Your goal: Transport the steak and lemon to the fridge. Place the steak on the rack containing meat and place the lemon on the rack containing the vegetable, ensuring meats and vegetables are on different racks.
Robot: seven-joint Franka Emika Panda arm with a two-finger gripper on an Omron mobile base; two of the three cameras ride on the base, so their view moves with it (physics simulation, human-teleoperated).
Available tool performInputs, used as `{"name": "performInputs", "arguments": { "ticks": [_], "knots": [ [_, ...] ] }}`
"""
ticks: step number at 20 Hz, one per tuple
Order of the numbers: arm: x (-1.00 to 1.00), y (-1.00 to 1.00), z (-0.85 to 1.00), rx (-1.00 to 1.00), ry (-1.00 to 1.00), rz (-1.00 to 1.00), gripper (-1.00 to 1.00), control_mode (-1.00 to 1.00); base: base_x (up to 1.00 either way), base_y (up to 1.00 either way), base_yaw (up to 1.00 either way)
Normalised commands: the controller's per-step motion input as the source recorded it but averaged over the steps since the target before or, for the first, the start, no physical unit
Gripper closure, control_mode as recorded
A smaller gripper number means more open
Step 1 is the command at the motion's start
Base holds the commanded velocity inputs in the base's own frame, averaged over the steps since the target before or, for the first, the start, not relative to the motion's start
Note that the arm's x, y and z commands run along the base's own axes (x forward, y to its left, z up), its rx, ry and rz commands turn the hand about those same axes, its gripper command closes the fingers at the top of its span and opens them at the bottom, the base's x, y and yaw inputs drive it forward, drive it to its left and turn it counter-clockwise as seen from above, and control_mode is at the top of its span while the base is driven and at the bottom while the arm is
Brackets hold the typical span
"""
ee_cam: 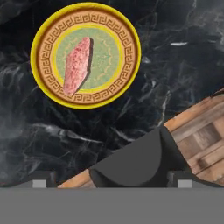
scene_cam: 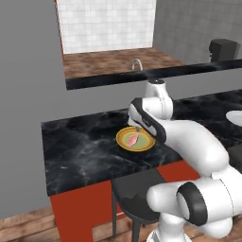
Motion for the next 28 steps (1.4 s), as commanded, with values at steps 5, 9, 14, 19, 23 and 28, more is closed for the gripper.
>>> {"name": "performInputs", "arguments": {
  "ticks": [5, 9, 14, 19, 23, 28],
  "knots": [
    [0.55, 0.0, -0.42, 0.0, 0.03, 0.0, -1.0, -1.0, 0.0, 0.0, 0.0],
    [0.51, 0.0, -0.48, 0.0, 0.07, 0.0, -1.0, -1.0, 0.0, 0.0, 0.0],
    [0.4, 0.0, -0.47, 0.0, 0.11, 0.0, -1.0, -1.0, 0.0, 0.0, 0.0],
    [0.42, 0.0, -0.37, 0.0, 0.13, 0.0, -1.0, -1.0, 0.0, 0.0, 0.0],
    [0.36, 0.0, -0.29, 0.0, 0.11, 0.0, -1.0, -1.0, 0.0, 0.0, 0.0],
    [0.33, 0.0, -0.3, 0.0, 0.14, 0.0, -1.0, -1.0, 0.0, 0.0, 0.0]
  ]
}}
